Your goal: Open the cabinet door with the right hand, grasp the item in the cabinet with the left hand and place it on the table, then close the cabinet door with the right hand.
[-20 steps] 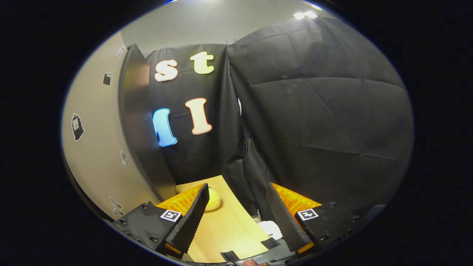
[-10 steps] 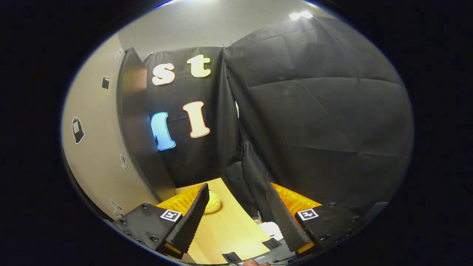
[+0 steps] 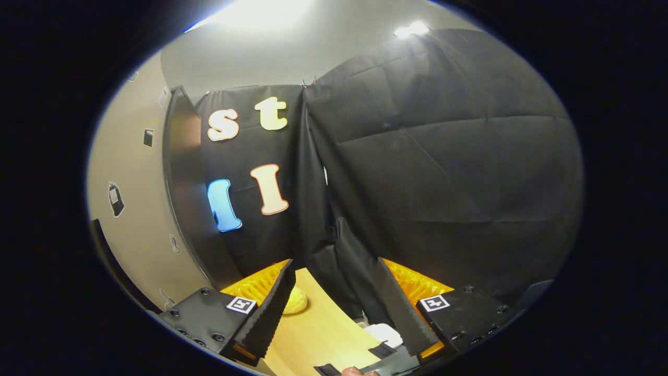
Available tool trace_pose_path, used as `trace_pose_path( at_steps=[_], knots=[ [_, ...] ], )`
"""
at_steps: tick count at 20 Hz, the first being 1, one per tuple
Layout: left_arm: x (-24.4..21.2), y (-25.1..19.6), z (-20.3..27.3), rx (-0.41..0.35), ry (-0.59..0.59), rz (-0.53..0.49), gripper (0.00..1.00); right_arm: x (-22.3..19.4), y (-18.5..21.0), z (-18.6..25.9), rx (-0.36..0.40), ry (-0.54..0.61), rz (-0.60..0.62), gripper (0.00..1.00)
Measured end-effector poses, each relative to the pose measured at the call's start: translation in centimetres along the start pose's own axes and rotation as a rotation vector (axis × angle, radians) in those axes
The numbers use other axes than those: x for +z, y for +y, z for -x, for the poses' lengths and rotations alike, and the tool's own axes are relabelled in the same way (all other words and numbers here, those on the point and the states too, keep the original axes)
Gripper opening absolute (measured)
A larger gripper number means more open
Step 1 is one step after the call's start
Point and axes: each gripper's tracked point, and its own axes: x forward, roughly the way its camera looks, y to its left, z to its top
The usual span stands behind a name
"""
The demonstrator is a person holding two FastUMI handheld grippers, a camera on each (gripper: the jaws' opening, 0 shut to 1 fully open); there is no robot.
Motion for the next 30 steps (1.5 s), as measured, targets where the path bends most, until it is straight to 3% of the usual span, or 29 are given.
trace_pose_path(
  at_steps=[1,3,7,8,9,10,13,14,22,23,25,26,30],
  knots=[
    [1.3,-0.8,0.5,-0.009,-0.005,0.026,0.86,0.1,0.2,0.4,0.010,-0.008,0.012,0.92],
    [3.8,-2.7,1.5,-0.046,-0.006,0.057,0.86,0.5,0.4,1.1,0.025,-0.026,0.037,0.92],
    [9.3,-2.9,3.5,-0.048,-0.047,-0.004,0.86,1.8,2.4,3.3,0.094,-0.079,0.030,0.92],
    [9.8,-3.3,3.8,-0.058,-0.042,-0.001,0.86,1.9,2.9,3.7,0.114,-0.082,0.031,1.00],
    [9.9,-3.5,4.0,-0.059,-0.012,-0.004,0.86,2.1,3.5,4.2,0.135,-0.084,0.032,1.00],
    [10.2,-3.5,4.4,-0.057,0.008,-0.014,0.85,2.4,4.0,4.5,0.155,-0.088,0.032,0.93],
    [11.6,-4.3,4.9,-0.065,0.019,-0.015,0.86,2.8,5.7,5.7,0.217,-0.095,0.015,0.93],
    [11.5,-4.3,5.1,-0.063,0.032,-0.007,0.86,2.9,6.4,5.8,0.242,-0.094,0.015,0.98],
    [13.1,-4.4,6.2,-0.060,-0.001,0.020,0.86,1.3,11.4,6.5,0.399,-0.085,0.059,0.98],
    [13.0,-4.4,6.3,-0.059,0.001,0.025,0.86,1.2,12.0,6.6,0.413,-0.080,0.073,0.92],
    [12.8,-4.2,6.5,-0.055,0.003,0.028,0.86,0.8,13.3,6.8,0.444,-0.072,0.103,0.92],
    [12.6,-4.0,6.7,-0.053,0.005,0.030,0.86,0.9,13.4,6.9,0.441,-0.076,0.115,0.98],
    [12.3,-3.3,7.3,-0.045,0.025,0.030,0.86,1.0,13.6,7.2,0.412,-0.065,0.156,0.96]
  ],
)
